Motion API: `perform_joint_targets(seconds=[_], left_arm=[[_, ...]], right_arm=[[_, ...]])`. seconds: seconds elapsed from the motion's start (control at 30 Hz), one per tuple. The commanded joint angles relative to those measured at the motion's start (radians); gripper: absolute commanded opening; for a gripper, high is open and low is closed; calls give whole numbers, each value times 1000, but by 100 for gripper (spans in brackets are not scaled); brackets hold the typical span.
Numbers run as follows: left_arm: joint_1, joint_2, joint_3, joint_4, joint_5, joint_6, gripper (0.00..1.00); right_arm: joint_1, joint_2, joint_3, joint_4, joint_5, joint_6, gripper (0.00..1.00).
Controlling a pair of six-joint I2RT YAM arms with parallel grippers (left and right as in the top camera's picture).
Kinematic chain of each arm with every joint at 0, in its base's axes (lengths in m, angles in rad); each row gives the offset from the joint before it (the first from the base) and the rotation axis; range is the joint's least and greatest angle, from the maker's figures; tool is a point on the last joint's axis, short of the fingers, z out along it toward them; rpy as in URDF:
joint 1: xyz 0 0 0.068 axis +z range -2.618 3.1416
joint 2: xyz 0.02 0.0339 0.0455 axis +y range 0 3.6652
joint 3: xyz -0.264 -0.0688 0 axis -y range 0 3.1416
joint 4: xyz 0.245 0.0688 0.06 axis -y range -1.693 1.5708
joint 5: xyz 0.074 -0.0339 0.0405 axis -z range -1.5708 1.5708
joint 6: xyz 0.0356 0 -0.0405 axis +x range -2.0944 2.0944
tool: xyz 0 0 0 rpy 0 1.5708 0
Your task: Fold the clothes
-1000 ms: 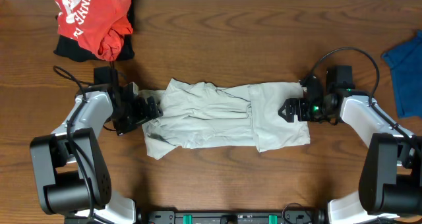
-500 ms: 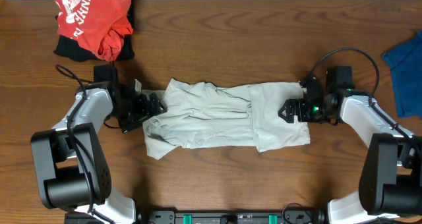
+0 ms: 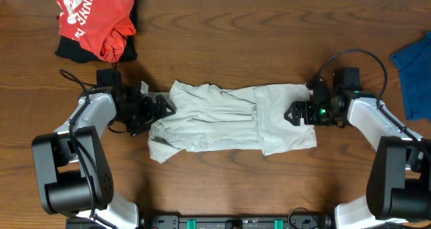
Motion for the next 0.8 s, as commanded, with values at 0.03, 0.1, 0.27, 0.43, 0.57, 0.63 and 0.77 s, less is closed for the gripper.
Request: perform_joint_targets(seconds=[0.03, 0.1, 0.27, 0.43, 0.57, 0.63, 0.77], left_arm=[[-31, 89, -76, -11, -46, 16, 98], [-48, 89, -76, -14, -45, 15, 98], [-100, 89, -76, -14, -42, 11, 98], [-117, 89, -76, -14, -42, 11, 93], [-117, 89, -76, -10, -43, 12, 76], [-117, 89, -76, -6, -43, 12, 64], [-117, 89, -76, 7, -44, 12, 53]], right_arm=[[12, -13, -6, -4, -5, 8, 99], [12, -13, -6, -6, -4, 8, 99], [12, -13, -6, -7, -4, 8, 99], [12, -13, -6, -10, -4, 8, 99], [12, -13, -6, -11, -4, 8, 99], [12, -13, -6, -11, -4, 8, 99], [12, -13, -6, -12, -4, 8, 99]])
